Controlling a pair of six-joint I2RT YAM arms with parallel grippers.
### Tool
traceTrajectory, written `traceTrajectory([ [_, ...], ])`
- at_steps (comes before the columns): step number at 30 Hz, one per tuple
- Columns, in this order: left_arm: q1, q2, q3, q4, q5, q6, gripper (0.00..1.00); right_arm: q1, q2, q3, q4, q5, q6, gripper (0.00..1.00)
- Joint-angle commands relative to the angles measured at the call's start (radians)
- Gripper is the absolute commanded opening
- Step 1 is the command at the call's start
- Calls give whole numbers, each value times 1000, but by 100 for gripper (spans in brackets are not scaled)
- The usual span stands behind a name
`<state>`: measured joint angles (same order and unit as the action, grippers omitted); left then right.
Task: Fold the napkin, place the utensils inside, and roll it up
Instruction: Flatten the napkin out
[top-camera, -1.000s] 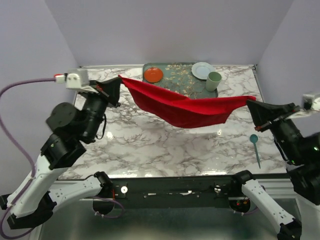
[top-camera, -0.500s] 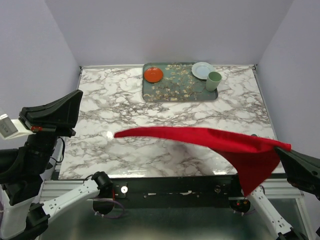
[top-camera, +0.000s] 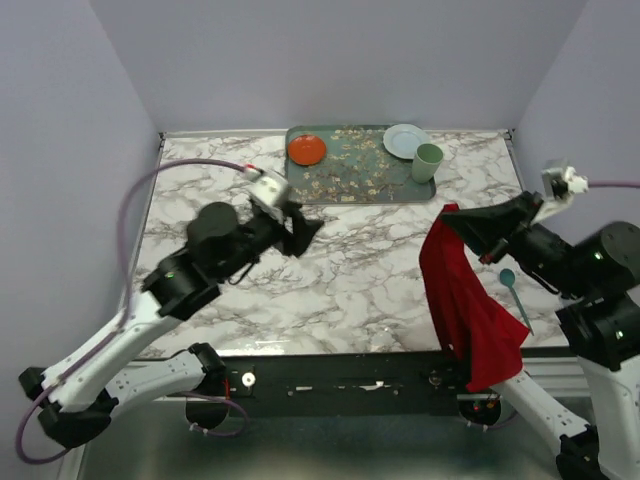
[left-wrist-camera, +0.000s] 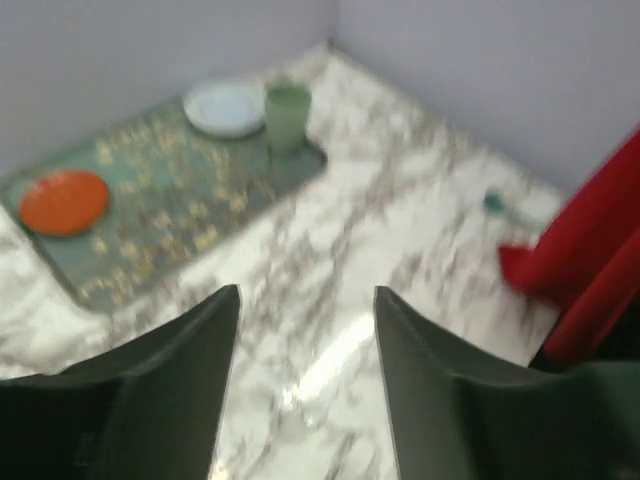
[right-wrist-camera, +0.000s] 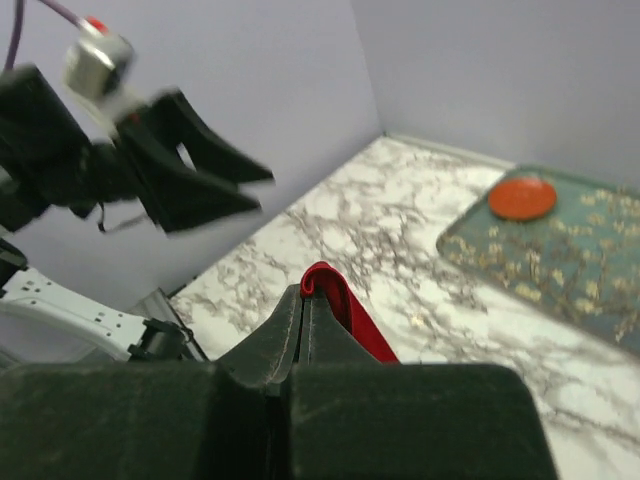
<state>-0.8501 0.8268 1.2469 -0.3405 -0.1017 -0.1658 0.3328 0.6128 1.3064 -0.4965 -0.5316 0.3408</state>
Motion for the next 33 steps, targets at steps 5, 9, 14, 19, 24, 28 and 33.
traceTrajectory([
  [5,-9,101,-562,437,333,-132,91,2,87,30,-33,19,47,1],
  [9,-23,155,-613,572,225,-175,91,0,79,21,-31,-7,53,1],
  [14,-30,247,-688,727,371,-198,92,2,79,10,-20,-30,61,1],
  [19,-73,414,-705,906,566,-190,90,2,77,13,-16,-39,53,1],
  [24,-164,454,-731,980,509,-135,91,2,71,17,-16,-42,50,1],
  [28,-230,514,-705,954,368,-116,99,2,73,24,-14,-53,53,1],
  [33,-256,630,-666,930,194,-110,94,2,54,34,-14,-42,55,1],
])
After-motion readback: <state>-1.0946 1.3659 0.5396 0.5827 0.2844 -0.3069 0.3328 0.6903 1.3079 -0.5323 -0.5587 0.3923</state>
